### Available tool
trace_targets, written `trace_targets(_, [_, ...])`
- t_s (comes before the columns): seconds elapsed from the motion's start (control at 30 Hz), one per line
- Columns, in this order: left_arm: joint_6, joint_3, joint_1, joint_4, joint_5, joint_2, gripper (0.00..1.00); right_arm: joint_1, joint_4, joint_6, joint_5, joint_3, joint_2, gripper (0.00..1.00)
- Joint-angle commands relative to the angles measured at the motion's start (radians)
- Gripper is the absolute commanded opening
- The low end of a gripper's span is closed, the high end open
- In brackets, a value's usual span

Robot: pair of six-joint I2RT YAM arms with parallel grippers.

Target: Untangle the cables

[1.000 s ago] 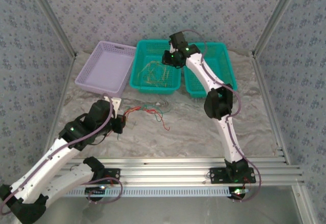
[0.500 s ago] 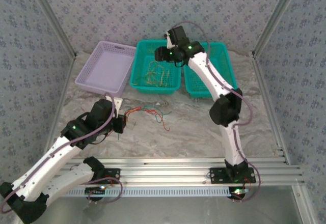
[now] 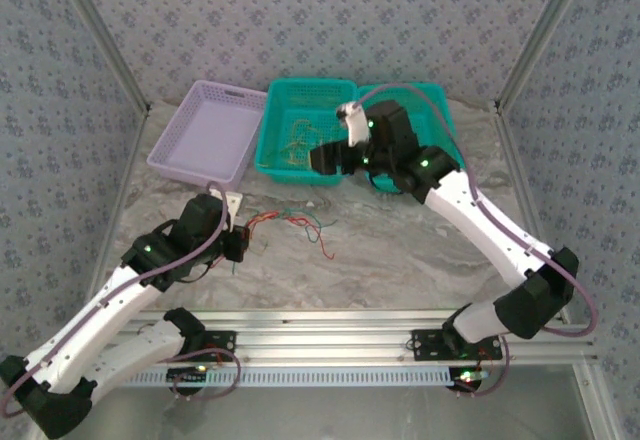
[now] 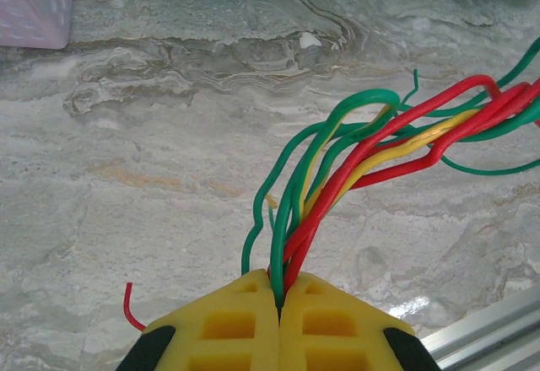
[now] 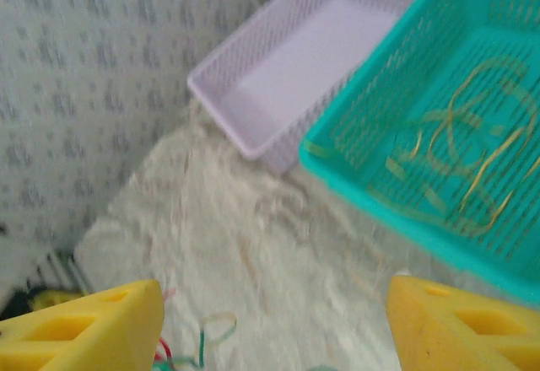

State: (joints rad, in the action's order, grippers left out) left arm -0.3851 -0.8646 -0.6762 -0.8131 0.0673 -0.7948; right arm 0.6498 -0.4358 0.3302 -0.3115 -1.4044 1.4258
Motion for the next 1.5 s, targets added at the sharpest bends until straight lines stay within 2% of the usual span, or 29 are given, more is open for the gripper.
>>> trace_targets(0.0, [0.016, -0.007, -0.001, 0.002, -0.024, -0.004, 0.0, 0.028, 0.057, -0.028, -0.07, 0.1, -0.071, 0.72])
trace_targets(0.07, [0.018, -0.006, -0.001, 0.005, -0.036, -0.009, 0.0, 0.044, 0.069, -0.027, -0.06, 0.167, -0.101, 0.72])
trace_targets(0.23, [0.018, -0.005, -0.001, 0.005, -0.04, -0.015, 0.0, 0.084, 0.164, -0.014, -0.141, 0.344, -0.139, 0.71])
trace_targets(0.4, [0.02, -0.005, -0.002, 0.008, -0.044, -0.02, 0.0, 0.146, 0.214, -0.025, -0.13, 0.39, -0.114, 0.69])
trace_targets(0.53, [0.021, -0.005, -0.002, 0.007, -0.045, -0.017, 0.0, 0.154, 0.214, -0.022, -0.127, 0.37, -0.065, 0.6])
trace_targets(0.63, [0.02, -0.004, -0.002, 0.007, -0.047, -0.016, 0.0, 0.152, 0.193, -0.034, -0.094, 0.357, -0.073, 0.48])
trace_targets(0.73, [0.021, -0.004, -0.001, 0.01, -0.048, -0.016, 0.0, 0.143, 0.206, -0.031, -0.091, 0.364, -0.085, 0.27])
trace_targets(0.83, [0.023, -0.004, -0.002, 0.01, -0.05, -0.018, 0.0, 0.139, 0.211, -0.024, -0.108, 0.361, -0.079, 0.17])
trace_targets(0.9, [0.023, -0.003, 0.0, 0.01, -0.053, -0.019, 0.0, 0.137, 0.212, -0.02, -0.093, 0.361, -0.08, 0.03])
trace_targets(0.93, [0.022, -0.003, -0.001, 0.01, -0.052, -0.018, 0.0, 0.137, 0.205, -0.025, -0.079, 0.356, -0.081, 0.0])
trace_targets(1.03, [0.022, -0.004, -0.002, 0.01, -0.054, -0.018, 0.0, 0.134, 0.153, -0.044, -0.004, 0.345, -0.104, 0.0])
trace_targets(1.17, [0.023, -0.003, -0.002, 0.01, -0.056, -0.023, 0.0, 0.123, 0.047, -0.086, 0.215, 0.333, -0.16, 0.0])
trace_targets(1.27, [0.024, -0.004, -0.002, 0.01, -0.057, -0.026, 0.0, 0.069, -0.002, -0.059, 0.361, 0.339, -0.204, 0.0])
trace_targets(1.47, [0.024, -0.004, -0.002, 0.011, -0.061, -0.032, 0.0, -0.064, -0.029, 0.005, 0.415, 0.379, -0.299, 0.0])
